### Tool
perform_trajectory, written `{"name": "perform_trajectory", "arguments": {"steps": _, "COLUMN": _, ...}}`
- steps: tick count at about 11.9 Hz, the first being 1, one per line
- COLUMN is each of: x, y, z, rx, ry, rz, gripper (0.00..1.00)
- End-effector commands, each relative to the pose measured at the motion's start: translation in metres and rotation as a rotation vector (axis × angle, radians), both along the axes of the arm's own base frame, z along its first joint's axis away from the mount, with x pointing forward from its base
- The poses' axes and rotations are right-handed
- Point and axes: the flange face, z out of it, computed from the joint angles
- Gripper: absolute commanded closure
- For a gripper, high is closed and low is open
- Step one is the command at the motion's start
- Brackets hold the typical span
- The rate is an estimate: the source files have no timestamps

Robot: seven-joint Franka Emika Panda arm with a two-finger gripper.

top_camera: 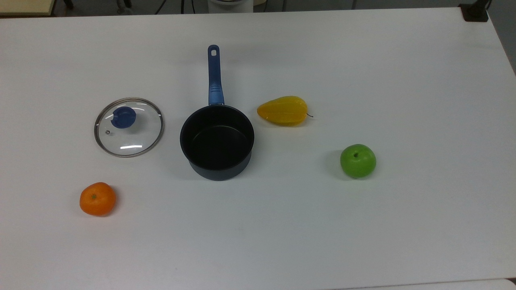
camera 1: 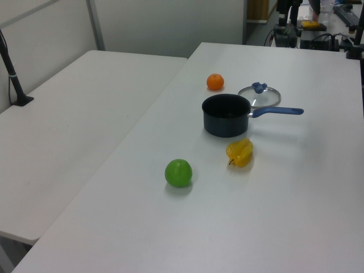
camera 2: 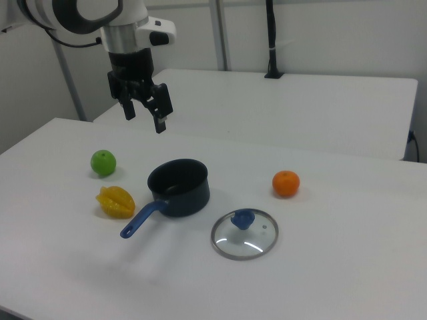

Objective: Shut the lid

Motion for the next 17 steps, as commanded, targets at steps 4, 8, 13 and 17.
{"name": "perform_trajectory", "arguments": {"steps": 4, "x": -0.007, "y": -0.022, "z": 0.01, "rx": 0.044, "ry": -0.021, "rz": -0.001, "gripper": 0.0}}
{"name": "perform_trajectory", "arguments": {"steps": 8, "x": -0.008, "y": -0.027, "z": 0.01, "rx": 0.056, "ry": -0.027, "rz": 0.018, "gripper": 0.0}}
{"name": "perform_trajectory", "arguments": {"steps": 13, "x": -0.016, "y": -0.061, "z": 0.013, "rx": 0.056, "ry": -0.049, "rz": 0.104, "gripper": 0.0}}
{"name": "perform_trajectory", "arguments": {"steps": 17, "x": -0.014, "y": -0.087, "z": 0.003, "rx": 0.044, "ry": -0.048, "rz": 0.14, "gripper": 0.0}}
